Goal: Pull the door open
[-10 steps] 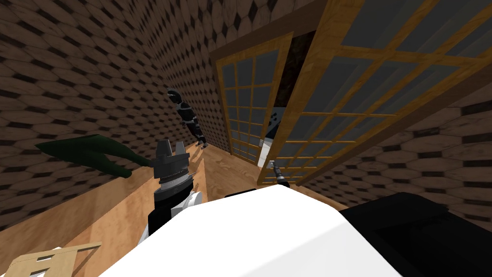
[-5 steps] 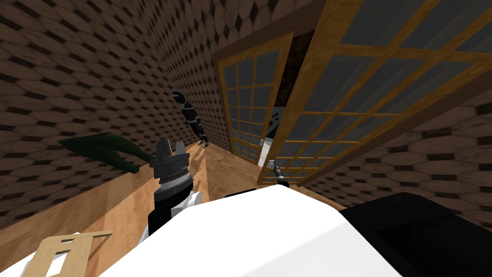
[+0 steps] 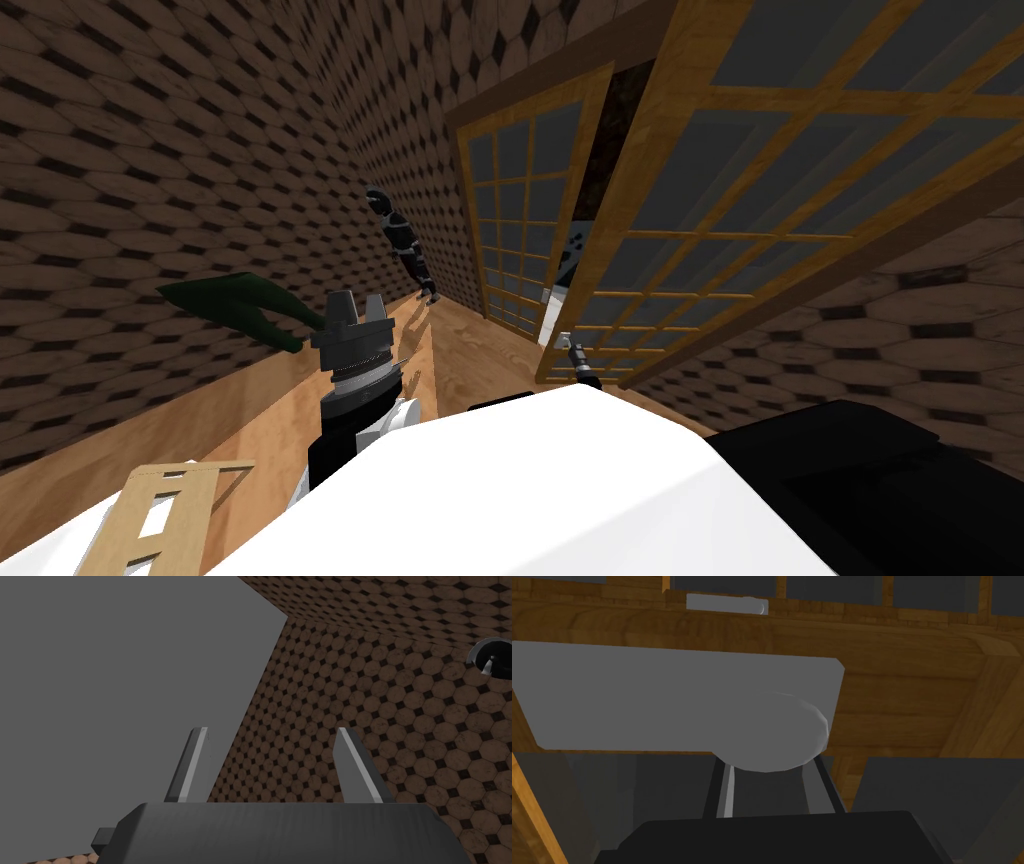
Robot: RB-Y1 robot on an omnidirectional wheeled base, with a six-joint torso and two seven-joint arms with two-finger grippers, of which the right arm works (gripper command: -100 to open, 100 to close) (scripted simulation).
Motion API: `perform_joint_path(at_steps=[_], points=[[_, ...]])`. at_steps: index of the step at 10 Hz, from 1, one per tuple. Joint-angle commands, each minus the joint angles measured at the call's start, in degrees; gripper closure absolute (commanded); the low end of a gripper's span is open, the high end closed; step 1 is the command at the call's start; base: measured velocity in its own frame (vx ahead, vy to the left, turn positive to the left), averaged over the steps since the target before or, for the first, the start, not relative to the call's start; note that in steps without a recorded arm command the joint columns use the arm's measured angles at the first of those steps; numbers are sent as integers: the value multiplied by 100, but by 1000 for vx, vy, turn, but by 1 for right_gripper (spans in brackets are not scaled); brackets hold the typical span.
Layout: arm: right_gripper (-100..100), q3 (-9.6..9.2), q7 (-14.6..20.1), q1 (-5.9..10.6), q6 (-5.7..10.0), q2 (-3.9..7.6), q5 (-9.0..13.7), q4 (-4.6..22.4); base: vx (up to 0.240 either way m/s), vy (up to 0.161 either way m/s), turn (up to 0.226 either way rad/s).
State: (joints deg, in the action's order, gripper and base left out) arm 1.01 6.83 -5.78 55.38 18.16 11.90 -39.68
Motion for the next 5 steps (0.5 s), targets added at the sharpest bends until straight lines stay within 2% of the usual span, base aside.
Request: perform_joint_path(at_steps=[1, 4, 5], points=[[100, -45, 229, 46, 15, -31, 30, 14, -40, -20, 28], [100, -98, 687, 88, -17, -35, 176, 27, -36, -15, 52], [100, -98, 704, 88, -17, -35, 176, 27, -29, -14, 24]])
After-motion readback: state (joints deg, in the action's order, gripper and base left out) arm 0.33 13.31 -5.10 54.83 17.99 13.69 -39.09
